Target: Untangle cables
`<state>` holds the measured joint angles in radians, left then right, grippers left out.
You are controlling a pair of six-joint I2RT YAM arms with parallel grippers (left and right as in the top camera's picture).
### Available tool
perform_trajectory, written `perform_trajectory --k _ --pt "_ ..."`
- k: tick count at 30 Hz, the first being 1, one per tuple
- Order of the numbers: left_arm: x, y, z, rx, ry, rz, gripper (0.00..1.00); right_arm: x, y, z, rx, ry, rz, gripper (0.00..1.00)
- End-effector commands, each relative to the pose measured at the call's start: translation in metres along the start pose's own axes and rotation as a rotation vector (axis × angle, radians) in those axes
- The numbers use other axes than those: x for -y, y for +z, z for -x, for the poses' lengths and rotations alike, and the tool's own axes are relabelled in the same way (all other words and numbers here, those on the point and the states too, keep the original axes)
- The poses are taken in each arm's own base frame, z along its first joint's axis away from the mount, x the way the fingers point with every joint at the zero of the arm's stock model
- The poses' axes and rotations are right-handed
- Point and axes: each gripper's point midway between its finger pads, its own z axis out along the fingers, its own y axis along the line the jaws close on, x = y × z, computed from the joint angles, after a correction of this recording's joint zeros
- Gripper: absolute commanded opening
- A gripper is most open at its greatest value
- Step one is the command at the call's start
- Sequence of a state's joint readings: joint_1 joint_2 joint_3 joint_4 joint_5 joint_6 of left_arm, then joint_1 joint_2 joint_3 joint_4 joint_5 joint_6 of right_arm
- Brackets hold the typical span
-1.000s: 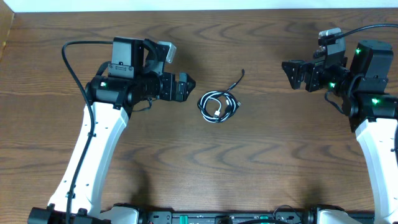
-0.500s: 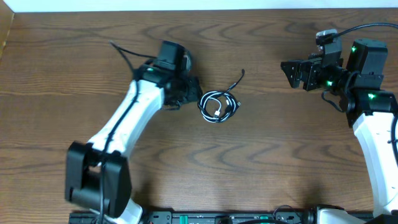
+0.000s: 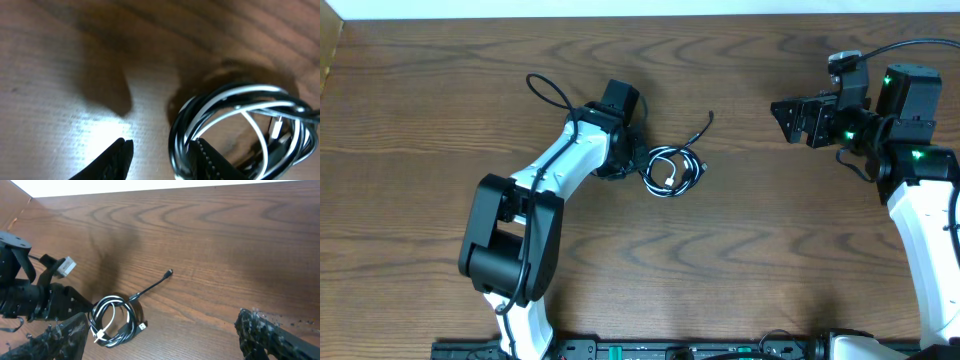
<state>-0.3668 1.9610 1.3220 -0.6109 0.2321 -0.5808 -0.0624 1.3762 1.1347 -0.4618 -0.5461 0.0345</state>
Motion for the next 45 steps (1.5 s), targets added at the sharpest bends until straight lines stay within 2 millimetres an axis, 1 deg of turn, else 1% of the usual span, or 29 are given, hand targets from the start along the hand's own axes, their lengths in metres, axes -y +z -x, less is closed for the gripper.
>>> perform_trajectory --k 1,3,6,9,10,11,15,17,19,20,24,28,29,32,34,35,39,45 --pt "0.004 0.01 0.005 0.017 -0.009 0.003 0.41 -0.004 -0.001 0.005 0.007 0.001 0.011 0.91" --pt "0.006 0.016 0.004 0.014 -0.004 0.004 0.41 -0.004 -0.001 0.005 0.007 0.001 0.01 0.91" --pt "0.004 0.025 -0.001 -0.006 0.0 0.018 0.37 -0.004 -0.001 0.004 0.004 0.004 0.01 0.91" --pt "0.001 0.032 -0.004 -0.02 -0.001 0.029 0.22 -0.004 -0.001 0.002 -0.003 0.008 0.01 0.91" --pt "0.001 0.033 -0.004 -0.022 -0.002 0.03 0.14 -0.004 -0.001 0.001 -0.006 0.009 0.01 0.91" --pt "0.001 0.033 -0.004 -0.023 -0.002 0.031 0.08 -0.004 -0.001 0.001 -0.007 0.01 0.01 0.92" --pt "0.003 0.03 -0.002 -0.016 0.0 0.018 0.07 -0.004 -0.001 0.001 -0.009 0.011 0.01 0.92" --pt "0.012 0.021 0.0 -0.006 0.023 -0.017 0.07 -0.004 -0.001 0.001 -0.009 0.012 0.01 0.91" --pt "0.029 0.003 0.006 0.023 0.09 -0.087 0.08 -0.006 0.0 0.0 -0.01 0.009 0.013 0.92" --pt "0.046 -0.019 0.012 0.07 0.146 -0.151 0.07 -0.009 0.001 0.0 -0.013 0.003 0.02 0.92" --pt "0.072 -0.077 0.027 0.216 0.214 -0.256 0.08 -0.02 0.005 0.001 -0.012 -0.02 0.042 0.91" --pt "0.088 -0.121 0.032 0.313 0.241 -0.333 0.07 -0.034 0.011 0.003 -0.006 -0.032 0.072 0.9" --pt "0.091 -0.129 0.032 0.326 0.246 -0.35 0.08 -0.037 0.013 0.003 -0.005 -0.024 0.08 0.9" --pt "0.094 -0.146 0.031 0.353 0.226 -0.381 0.08 -0.048 0.021 0.004 -0.005 0.01 0.107 0.89" --pt "0.096 -0.152 0.031 0.36 0.209 -0.392 0.07 -0.054 0.026 0.004 -0.007 0.026 0.121 0.88" --pt "0.097 -0.158 0.031 0.365 0.18 -0.407 0.07 -0.06 0.033 0.002 -0.015 0.05 0.138 0.86" --pt "0.099 -0.164 0.034 0.374 0.131 -0.431 0.08 -0.068 0.049 -0.005 -0.048 0.129 0.159 0.8" --pt "0.098 -0.167 0.04 0.376 0.044 -0.454 0.07 -0.072 0.076 -0.028 -0.138 0.236 0.167 0.76"
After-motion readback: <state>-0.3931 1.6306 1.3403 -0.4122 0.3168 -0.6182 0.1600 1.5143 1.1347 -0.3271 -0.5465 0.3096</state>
